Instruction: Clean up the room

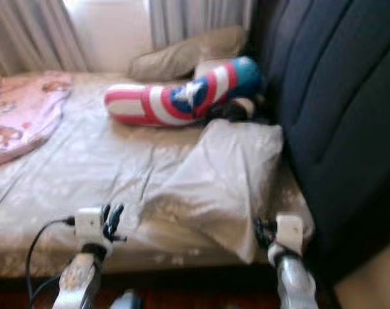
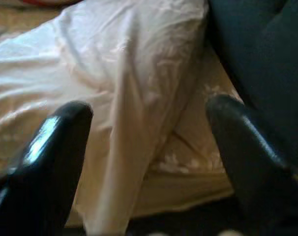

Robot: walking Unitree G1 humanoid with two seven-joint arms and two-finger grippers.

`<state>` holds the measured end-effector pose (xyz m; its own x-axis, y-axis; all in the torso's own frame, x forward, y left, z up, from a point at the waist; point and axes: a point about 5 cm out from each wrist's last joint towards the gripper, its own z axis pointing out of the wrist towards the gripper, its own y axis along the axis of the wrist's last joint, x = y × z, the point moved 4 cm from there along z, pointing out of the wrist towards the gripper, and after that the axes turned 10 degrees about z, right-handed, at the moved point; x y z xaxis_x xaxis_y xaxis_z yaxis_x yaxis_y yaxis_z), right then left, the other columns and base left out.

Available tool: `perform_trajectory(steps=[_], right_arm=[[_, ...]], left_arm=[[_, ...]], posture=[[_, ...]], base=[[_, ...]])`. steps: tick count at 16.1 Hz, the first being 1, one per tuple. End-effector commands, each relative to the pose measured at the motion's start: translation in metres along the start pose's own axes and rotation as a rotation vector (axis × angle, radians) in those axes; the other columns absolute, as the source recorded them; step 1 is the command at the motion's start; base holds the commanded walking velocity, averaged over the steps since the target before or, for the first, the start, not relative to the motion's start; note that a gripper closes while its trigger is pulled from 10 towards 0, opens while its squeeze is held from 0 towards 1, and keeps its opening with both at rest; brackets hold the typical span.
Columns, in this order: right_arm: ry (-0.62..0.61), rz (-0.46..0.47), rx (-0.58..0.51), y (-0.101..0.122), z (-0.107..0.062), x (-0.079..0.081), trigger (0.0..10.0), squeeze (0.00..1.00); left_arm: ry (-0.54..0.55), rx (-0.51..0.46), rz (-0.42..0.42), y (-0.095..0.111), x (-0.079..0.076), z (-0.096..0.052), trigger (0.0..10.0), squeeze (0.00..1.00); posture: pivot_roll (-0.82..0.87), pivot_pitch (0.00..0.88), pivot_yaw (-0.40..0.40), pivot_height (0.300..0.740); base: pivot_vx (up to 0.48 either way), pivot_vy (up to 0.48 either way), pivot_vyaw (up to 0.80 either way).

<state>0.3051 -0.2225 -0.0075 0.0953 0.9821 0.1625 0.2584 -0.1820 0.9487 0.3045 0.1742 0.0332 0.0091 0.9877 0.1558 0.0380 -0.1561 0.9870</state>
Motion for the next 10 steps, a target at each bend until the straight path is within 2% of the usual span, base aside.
perform_trajectory(steps=[1, 10], right_arm=[[-0.002, 0.005, 0.009, -0.0021, -0.0003, 0.0007, 10.0, 0.00], [0.006, 0.006, 0.005, -0.0010, 0.0007, 0.0032, 10.0, 0.00]], left_arm=[[0.009, 0.013, -0.011, -0.0027, 0.0019, -0.0009, 10.0, 0.00], [0.007, 0.014, -0.014, -0.0021, 0.0018, -0.0007, 10.0, 0.00]], posture=[[-0.02, 0.000, -0.012, 0.658], [-0.02, 0.000, -0.010, 0.658]], base=[[0.000, 0.000, 0.00], [0.000, 0.000, 0.00]])
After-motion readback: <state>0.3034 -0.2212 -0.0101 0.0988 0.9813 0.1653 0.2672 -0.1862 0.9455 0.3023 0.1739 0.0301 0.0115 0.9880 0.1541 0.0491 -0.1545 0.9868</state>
